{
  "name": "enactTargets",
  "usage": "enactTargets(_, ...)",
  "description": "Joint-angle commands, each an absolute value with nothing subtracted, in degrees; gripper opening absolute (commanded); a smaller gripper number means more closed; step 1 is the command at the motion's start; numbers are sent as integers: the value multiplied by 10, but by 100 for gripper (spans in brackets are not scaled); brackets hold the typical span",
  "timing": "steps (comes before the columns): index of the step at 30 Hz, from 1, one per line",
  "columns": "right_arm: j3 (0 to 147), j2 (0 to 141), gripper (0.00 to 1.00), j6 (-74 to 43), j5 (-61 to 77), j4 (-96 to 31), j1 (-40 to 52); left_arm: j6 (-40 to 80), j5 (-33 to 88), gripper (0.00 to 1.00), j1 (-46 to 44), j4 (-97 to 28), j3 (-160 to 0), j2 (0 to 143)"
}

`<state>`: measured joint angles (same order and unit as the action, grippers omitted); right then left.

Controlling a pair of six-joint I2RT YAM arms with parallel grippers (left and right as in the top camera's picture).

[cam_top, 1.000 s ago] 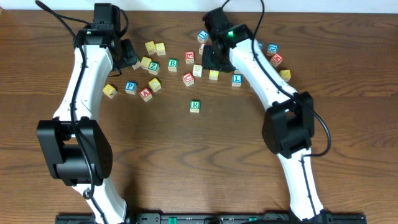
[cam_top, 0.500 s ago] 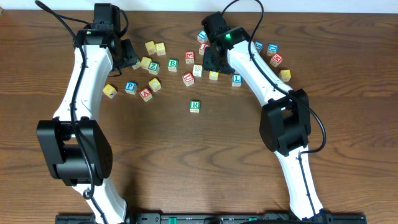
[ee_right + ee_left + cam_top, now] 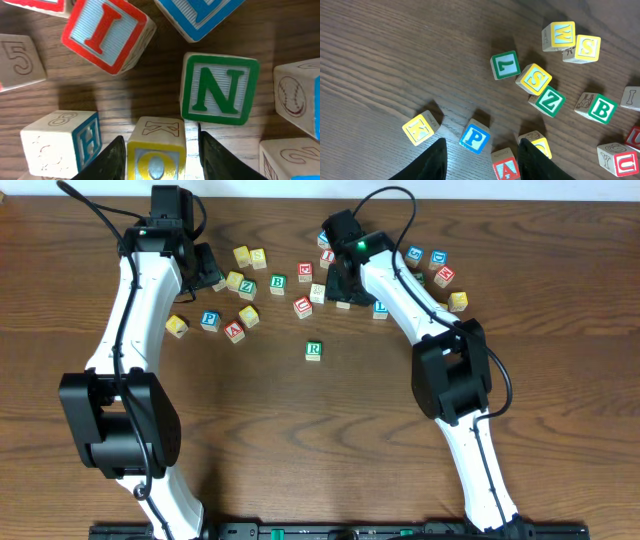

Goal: Spell out ROBOT
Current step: 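Lower the right gripper and grasp the yellow O block, then carry the yellow O block and place it right of the R block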

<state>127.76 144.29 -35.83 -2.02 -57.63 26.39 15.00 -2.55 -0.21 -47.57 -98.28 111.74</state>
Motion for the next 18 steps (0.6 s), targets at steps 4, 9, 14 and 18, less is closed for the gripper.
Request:
enactTargets(4,1281,1454,31,-363,-29,-574,267,153,-33,45,-1,-477,-985,1112)
enactTargets(9,1281,1454,26,-361,-31,-574,268,153,-33,45,-1,-477,-985,1112)
enactTargets(14,1283,1441,25,-354,-20,-588,267,153,-33,46,-1,-475,-985,1112)
enactTargets(18,1284,1422,25,-326,5,-618,269,153,-33,46,-1,-475,-985,1112)
